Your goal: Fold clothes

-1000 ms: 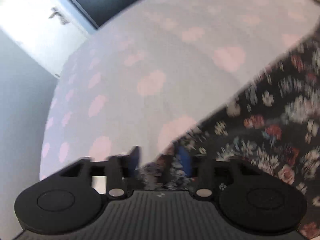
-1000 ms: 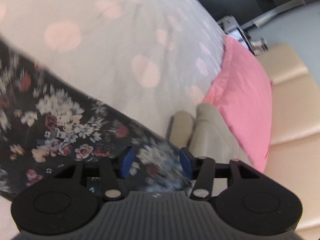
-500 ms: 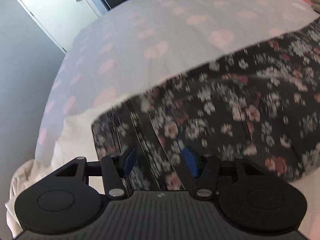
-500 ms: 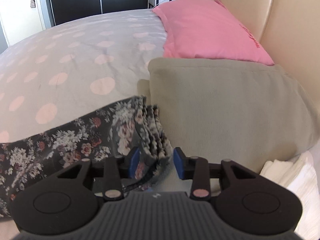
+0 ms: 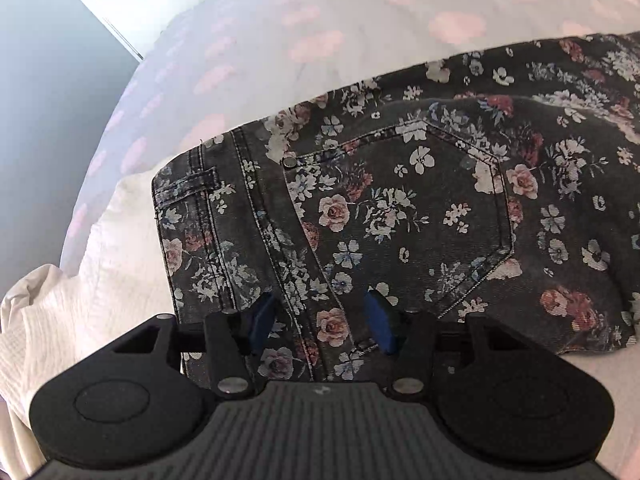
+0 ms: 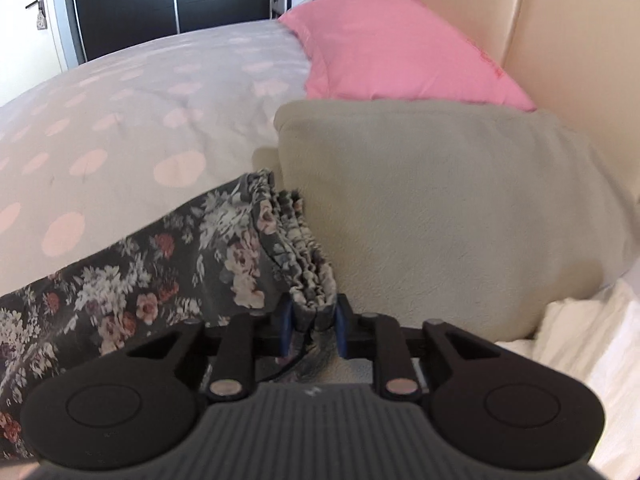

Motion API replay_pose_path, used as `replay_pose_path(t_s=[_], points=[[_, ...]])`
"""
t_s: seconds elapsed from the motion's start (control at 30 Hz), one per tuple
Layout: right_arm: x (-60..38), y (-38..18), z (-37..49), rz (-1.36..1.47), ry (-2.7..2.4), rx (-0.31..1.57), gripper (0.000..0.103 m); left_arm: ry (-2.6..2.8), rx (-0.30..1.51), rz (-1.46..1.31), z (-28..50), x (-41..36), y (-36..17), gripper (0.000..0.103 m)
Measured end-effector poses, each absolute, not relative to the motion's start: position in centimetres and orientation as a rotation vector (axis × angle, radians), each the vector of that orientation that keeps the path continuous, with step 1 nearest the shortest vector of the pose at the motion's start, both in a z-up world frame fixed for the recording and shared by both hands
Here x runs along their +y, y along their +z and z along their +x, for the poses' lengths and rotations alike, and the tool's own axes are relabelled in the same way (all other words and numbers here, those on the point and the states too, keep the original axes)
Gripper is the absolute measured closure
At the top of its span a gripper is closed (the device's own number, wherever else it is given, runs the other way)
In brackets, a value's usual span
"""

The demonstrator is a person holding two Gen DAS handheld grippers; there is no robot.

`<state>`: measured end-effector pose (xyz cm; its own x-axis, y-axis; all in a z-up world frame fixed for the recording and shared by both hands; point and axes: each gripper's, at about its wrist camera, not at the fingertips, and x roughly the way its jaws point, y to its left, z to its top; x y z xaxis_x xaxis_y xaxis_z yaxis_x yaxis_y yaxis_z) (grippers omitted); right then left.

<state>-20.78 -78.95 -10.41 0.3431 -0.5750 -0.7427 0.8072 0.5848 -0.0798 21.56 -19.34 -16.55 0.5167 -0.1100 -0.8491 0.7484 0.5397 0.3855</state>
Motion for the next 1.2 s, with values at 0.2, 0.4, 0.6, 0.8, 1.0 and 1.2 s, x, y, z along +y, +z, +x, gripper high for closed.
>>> replay_pose_path(t_s=[0.2,0.4,0.6,0.8,1.0,1.2], points=[[-81.2,-8.7,-22.1,0.376,-0.96,0.852,0.083,-0.615,0.905,0.889,22.3,-19.6,-16.6,0.054],[-80.6,-11.0,-21.7,0.308,-0.96,0.924,0.083,-0.599,0.873,0.793,22.7,-16.7,-14.4,0.05],[-78.7,-10.1,-22.7,0.225,-0.966,0.905,0.047,-0.577,0.835,0.683,23.1,-13.4,-12.0,0.05],[-75.2,-9.4,-25.1,0.342,-0.911,0.837,0.047,-0.563,0.858,0.53,22.9,-10.9,-10.9,0.048],[-70.4,-12.0,-26.4,0.641,-0.795,0.758,0.047,-0.559,0.976,0.302,21.6,-9.7,-12.1,0.048],[-64.7,-14.0,-26.1,0.821,-0.701,0.69,0.053,-0.55,1.085,0.069,20.4,-8.5,-13.3,0.047]])
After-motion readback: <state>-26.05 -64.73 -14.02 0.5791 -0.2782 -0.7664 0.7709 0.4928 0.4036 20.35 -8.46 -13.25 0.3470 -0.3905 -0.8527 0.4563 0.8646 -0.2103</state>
